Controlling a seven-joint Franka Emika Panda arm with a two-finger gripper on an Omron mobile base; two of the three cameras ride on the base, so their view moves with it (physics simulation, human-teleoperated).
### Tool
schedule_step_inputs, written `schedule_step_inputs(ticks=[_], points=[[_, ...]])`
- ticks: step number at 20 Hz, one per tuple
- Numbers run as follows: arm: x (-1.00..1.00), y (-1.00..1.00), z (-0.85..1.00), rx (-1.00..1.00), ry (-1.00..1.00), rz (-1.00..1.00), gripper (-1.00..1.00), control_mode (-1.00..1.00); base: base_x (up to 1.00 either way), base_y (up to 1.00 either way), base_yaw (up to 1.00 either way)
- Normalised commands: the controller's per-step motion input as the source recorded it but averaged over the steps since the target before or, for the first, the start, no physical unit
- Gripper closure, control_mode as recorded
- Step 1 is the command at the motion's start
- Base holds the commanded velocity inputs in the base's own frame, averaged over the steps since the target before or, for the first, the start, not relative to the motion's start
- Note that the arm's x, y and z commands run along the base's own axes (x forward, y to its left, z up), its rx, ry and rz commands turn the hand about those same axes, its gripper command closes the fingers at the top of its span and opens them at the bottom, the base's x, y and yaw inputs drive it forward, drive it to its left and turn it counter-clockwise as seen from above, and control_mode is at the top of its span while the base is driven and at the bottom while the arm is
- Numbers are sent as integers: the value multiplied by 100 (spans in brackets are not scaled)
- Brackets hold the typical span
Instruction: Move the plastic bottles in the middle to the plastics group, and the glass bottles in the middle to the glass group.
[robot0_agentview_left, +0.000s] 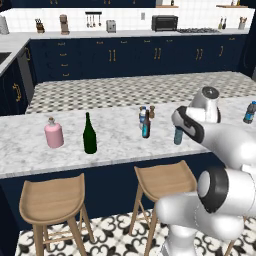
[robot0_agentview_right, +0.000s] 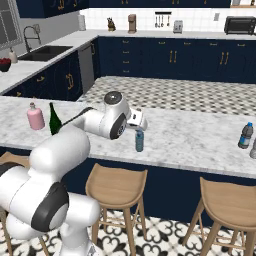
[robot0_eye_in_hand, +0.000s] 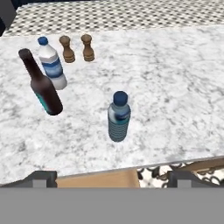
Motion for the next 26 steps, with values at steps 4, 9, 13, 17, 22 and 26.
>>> schedule_step_inputs(ticks=[4,9,13,17,22,26], points=[[16,-5,-18,0,0,0,-100,-100,0,0,0],[19,-18,-7,0,5,0,-100,-100,0,0,0],[18,-8,-4,0,6,0,-100,-100,0,0,0],[21,-1,-11,0,4,0,-100,-100,0,0,0],[29,0,-37,0,1,0,-100,-100,0,0,0],[32,-8,-26,0,0,0,-100,-100,0,0,0]])
